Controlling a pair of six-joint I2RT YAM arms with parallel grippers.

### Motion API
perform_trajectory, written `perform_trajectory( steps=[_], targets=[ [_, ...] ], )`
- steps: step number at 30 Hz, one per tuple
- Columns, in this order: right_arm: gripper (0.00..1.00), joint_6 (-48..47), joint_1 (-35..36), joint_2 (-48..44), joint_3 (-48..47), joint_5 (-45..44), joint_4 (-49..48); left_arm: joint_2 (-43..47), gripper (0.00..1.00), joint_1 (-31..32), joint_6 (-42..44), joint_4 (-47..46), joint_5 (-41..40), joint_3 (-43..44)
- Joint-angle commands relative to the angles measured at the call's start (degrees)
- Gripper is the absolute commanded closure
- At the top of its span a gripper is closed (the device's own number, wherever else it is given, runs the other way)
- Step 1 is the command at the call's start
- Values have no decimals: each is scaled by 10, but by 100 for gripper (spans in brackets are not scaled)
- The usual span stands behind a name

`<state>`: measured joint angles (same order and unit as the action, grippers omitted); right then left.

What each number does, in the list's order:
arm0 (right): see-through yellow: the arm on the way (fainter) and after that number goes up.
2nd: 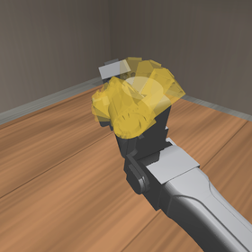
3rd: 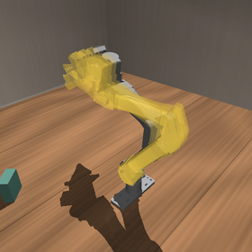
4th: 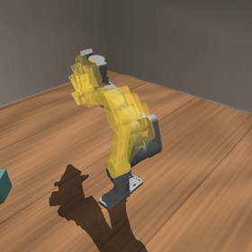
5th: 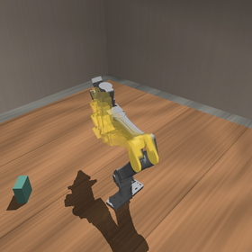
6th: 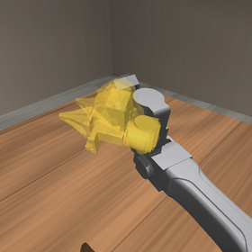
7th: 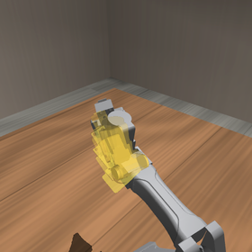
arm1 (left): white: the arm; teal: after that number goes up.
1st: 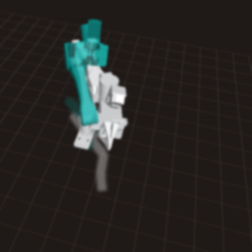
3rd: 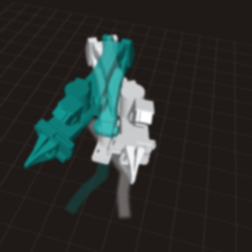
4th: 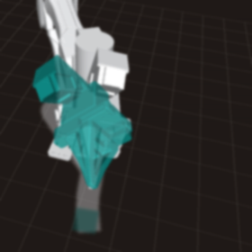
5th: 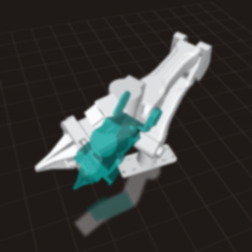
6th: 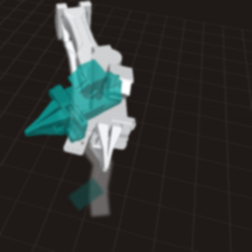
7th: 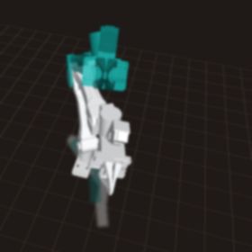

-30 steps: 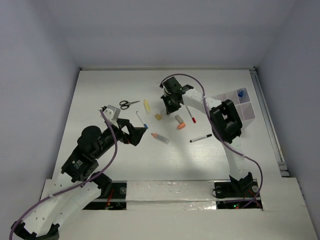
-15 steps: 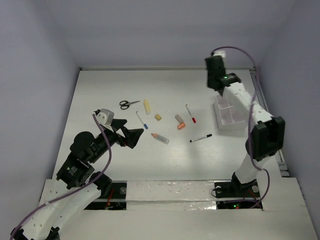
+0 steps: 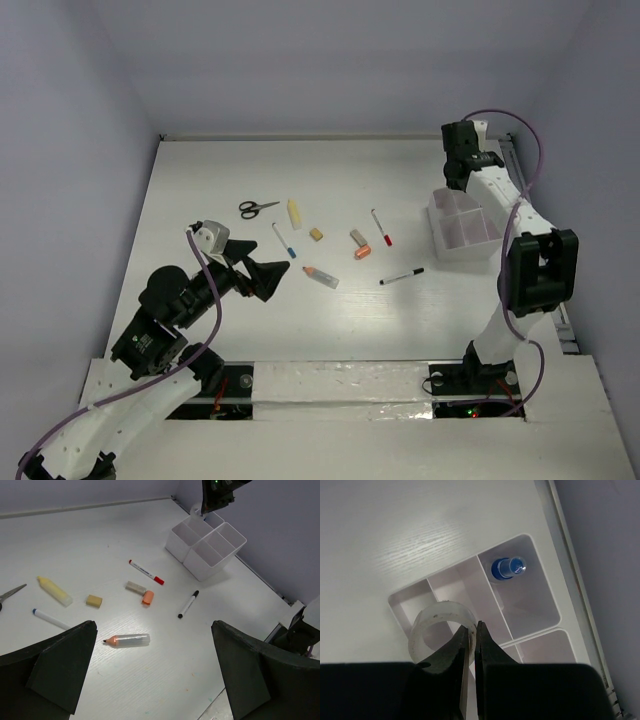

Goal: Sort the stationery into containers
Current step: Place the stationery in the storage box.

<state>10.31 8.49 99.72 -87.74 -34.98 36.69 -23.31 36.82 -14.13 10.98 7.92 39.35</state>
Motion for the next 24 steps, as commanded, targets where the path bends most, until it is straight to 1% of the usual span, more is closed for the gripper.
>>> perform_trajectory(
  steps=[1, 5, 12, 18, 23, 24],
  targets=[
    [100, 9, -13, 2, 2, 5, -2, 7, 1, 4, 4, -20, 0, 7],
    [99, 5, -19, 14, 9, -7, -6, 3, 1, 4, 4, -19, -2, 7],
    [99, -2, -19, 27, 13, -55, -6, -4, 1, 4, 3, -20, -3, 7],
    [96, -5, -19, 21, 25, -60, -16, -9, 1, 4, 2, -17, -9, 7],
    [88, -10, -19, 35, 18, -66, -9, -12, 1, 4, 3, -17, -10, 6],
    [85, -8, -19, 38, 15, -67, -6, -12, 1, 4, 3, -16, -10, 6]
  ],
)
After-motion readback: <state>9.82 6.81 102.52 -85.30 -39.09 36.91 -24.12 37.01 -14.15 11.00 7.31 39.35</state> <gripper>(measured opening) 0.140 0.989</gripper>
